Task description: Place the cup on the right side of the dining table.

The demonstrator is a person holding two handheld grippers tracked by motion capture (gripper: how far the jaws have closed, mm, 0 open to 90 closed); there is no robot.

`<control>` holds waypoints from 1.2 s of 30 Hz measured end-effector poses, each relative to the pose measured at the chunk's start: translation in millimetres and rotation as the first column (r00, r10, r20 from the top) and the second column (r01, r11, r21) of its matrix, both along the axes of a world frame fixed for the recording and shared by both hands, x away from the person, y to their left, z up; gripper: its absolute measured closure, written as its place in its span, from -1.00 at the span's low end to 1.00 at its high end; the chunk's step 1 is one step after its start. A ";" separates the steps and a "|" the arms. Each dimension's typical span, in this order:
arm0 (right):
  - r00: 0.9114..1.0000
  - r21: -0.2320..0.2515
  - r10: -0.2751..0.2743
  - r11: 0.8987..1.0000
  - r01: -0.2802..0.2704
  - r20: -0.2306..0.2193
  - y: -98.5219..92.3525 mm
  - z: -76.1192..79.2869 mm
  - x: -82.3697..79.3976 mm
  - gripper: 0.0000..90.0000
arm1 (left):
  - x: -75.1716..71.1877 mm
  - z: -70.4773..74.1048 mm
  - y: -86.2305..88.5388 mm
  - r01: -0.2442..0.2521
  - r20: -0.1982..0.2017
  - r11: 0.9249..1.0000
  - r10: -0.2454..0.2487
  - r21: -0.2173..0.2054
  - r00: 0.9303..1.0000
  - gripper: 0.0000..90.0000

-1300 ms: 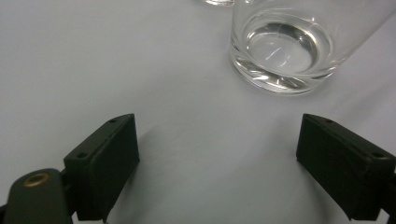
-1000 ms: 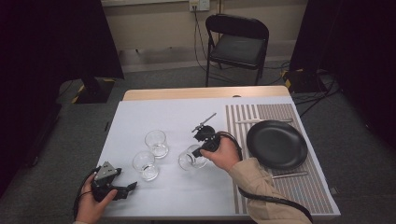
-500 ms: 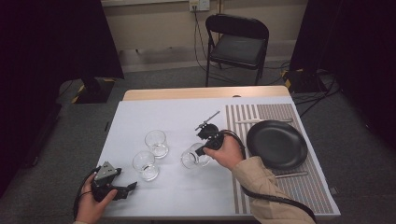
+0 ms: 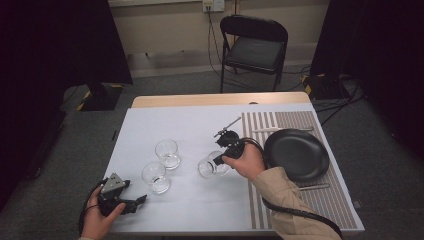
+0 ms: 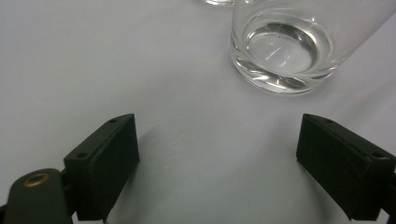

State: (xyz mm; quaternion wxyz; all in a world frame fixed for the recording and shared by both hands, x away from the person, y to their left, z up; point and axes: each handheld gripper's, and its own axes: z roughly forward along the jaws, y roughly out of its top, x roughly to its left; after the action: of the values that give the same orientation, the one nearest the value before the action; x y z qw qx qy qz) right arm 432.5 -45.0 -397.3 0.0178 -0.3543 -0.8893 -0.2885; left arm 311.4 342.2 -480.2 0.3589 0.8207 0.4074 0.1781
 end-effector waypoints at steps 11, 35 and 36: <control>1.000 -0.006 -0.025 1.000 0.025 0.006 -11.1 2.9 2.1 0.88 | 0.0 0.0 0.1 0.000 0.000 1.000 0.000 0.000 1.000 -0.73; 0.994 0.002 -0.108 0.994 0.108 0.000 -37.0 2.7 10.6 0.88 | 0.0 0.0 0.0 0.000 0.000 1.000 0.000 0.000 1.000 -0.73; 0.994 0.000 -0.111 0.994 0.111 -0.001 -38.4 3.1 11.5 0.89 | 0.0 0.0 0.0 0.000 0.000 1.000 0.000 0.000 1.000 -0.73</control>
State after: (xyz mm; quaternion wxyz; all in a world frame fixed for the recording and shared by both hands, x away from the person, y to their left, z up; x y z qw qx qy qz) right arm 444.1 -83.4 -394.2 0.0020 -0.4035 -0.8682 -0.2888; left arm 311.4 342.2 -480.2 0.3590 0.8206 0.4075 0.1779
